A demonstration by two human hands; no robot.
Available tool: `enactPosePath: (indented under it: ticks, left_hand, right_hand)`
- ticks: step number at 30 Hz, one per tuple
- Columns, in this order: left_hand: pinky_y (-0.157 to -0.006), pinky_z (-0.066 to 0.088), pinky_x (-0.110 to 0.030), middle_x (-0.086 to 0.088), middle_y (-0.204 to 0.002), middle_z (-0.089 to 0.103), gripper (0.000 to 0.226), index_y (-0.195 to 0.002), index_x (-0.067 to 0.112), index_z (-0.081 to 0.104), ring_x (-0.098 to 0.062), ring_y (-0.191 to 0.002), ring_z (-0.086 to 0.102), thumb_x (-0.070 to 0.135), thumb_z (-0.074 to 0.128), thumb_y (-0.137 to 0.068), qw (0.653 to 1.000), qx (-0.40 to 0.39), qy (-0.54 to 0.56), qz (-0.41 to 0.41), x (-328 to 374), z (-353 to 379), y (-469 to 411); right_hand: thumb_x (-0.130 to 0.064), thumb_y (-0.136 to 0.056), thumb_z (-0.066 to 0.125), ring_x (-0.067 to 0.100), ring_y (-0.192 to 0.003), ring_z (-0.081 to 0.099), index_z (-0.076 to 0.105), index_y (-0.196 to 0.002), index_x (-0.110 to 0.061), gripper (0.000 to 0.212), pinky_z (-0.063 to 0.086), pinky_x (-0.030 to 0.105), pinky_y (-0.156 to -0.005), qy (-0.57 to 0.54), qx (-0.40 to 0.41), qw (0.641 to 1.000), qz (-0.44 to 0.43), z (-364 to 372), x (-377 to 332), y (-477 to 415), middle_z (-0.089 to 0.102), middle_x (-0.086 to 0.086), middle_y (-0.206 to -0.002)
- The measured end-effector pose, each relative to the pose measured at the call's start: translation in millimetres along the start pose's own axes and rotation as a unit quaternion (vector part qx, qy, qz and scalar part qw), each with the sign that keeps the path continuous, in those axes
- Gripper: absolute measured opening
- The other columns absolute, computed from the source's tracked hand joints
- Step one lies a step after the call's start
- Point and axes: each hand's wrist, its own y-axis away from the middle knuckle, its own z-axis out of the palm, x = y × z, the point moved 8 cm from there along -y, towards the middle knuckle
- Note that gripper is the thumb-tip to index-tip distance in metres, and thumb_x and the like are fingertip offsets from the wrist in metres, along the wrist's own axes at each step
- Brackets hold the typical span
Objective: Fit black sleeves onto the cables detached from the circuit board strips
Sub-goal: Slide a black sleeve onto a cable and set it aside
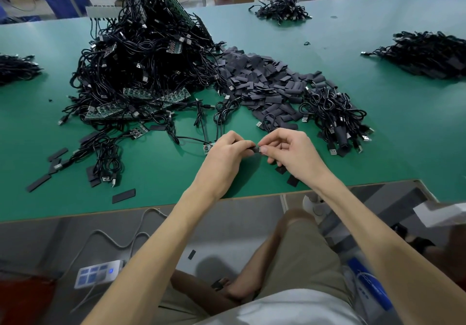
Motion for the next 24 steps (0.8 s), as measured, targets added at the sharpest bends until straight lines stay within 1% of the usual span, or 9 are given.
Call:
enactPosePath:
  ticks: [3,7,10,13,15,17,19,21,24]
  left_hand:
    - [-0.081,0.046,-0.032,-0.01,-0.099,0.061,0.022,-0.114,0.008,0.075,-0.029,-0.094,0.06,0.007,0.069,-0.094,1.0,-0.013,-0.002,-0.01,-1,2,1]
    - [-0.08,0.044,-0.029,-0.01,-0.1,0.06,0.027,-0.113,0.008,0.075,-0.026,-0.093,0.058,-0.004,0.066,-0.091,1.0,-0.013,0.005,0.008,2,1,0]
    - [-0.08,0.047,-0.03,-0.011,-0.101,0.061,0.027,-0.113,0.007,0.075,-0.027,-0.092,0.059,-0.006,0.065,-0.092,1.0,-0.009,0.017,0.018,2,0,-1]
    - [-0.08,0.04,-0.022,-0.009,-0.101,0.061,0.025,-0.114,0.007,0.075,-0.025,-0.091,0.058,-0.003,0.066,-0.093,0.999,-0.009,0.019,0.026,1,1,-1]
    - [-0.081,0.046,-0.028,-0.01,-0.101,0.061,0.025,-0.114,0.006,0.075,-0.027,-0.092,0.06,-0.003,0.066,-0.093,0.999,-0.009,0.025,0.021,-2,4,-1]
    - [-0.087,0.053,-0.041,-0.013,-0.102,0.061,0.026,-0.114,0.004,0.075,-0.029,-0.094,0.062,-0.005,0.065,-0.092,0.998,-0.012,0.061,-0.002,-6,7,0]
    - [-0.087,0.053,-0.043,-0.012,-0.102,0.06,0.027,-0.115,0.005,0.075,-0.027,-0.096,0.062,-0.004,0.066,-0.092,0.998,-0.012,0.064,-0.01,-8,8,0]
    - [-0.086,0.051,-0.034,-0.009,-0.101,0.062,0.024,-0.115,0.007,0.075,-0.02,-0.094,0.06,0.002,0.068,-0.093,0.998,0.0,0.07,-0.011,-10,5,-1]
    - [-0.082,0.043,-0.014,0.003,-0.102,0.066,0.022,-0.114,0.014,0.074,0.0,-0.09,0.057,0.015,0.073,-0.092,0.99,0.023,0.131,-0.041,-16,-5,-4]
  right_hand:
    - [-0.005,-0.09,0.075,0.01,-0.062,0.065,0.074,-0.092,-0.016,0.011,0.047,0.017,-0.056,0.008,-0.009,1.0,-0.002,2,-1,0,0.07,0.011,-0.081]
    - [-0.006,-0.091,0.074,0.011,-0.062,0.065,0.074,-0.094,-0.012,0.008,0.048,0.021,-0.054,-0.006,-0.001,1.0,0.003,0,-1,0,0.069,0.015,-0.079]
    - [-0.006,-0.092,0.072,0.011,-0.063,0.066,0.073,-0.095,-0.012,0.007,0.049,0.023,-0.053,-0.01,0.001,1.0,0.006,0,0,0,0.068,0.007,-0.076]
    - [-0.007,-0.093,0.072,0.011,-0.063,0.066,0.074,-0.095,-0.013,0.007,0.049,0.023,-0.053,-0.011,0.001,1.0,0.007,-1,1,-1,0.069,0.004,-0.076]
    - [-0.006,-0.092,0.073,0.011,-0.063,0.066,0.074,-0.095,-0.013,0.008,0.048,0.021,-0.053,-0.012,-0.006,1.0,0.007,1,2,-2,0.069,0.004,-0.076]
    - [-0.005,-0.091,0.074,0.01,-0.062,0.064,0.074,-0.094,-0.014,0.01,0.046,0.018,-0.054,-0.004,-0.013,1.0,0.005,3,1,-2,0.069,0.006,-0.078]
    - [-0.004,-0.091,0.074,0.01,-0.062,0.064,0.074,-0.094,-0.014,0.01,0.045,0.015,-0.055,0.0,-0.017,1.0,0.003,4,0,-1,0.069,0.006,-0.079]
    - [-0.004,-0.091,0.073,0.01,-0.063,0.064,0.074,-0.097,-0.012,0.01,0.046,0.018,-0.054,-0.008,-0.015,1.0,0.002,3,-1,-1,0.069,0.006,-0.08]
    - [-0.001,-0.093,0.07,0.01,-0.062,0.062,0.072,-0.101,-0.006,0.01,0.047,0.021,-0.052,-0.034,0.002,0.999,0.001,0,-3,-1,0.066,0.007,-0.079]
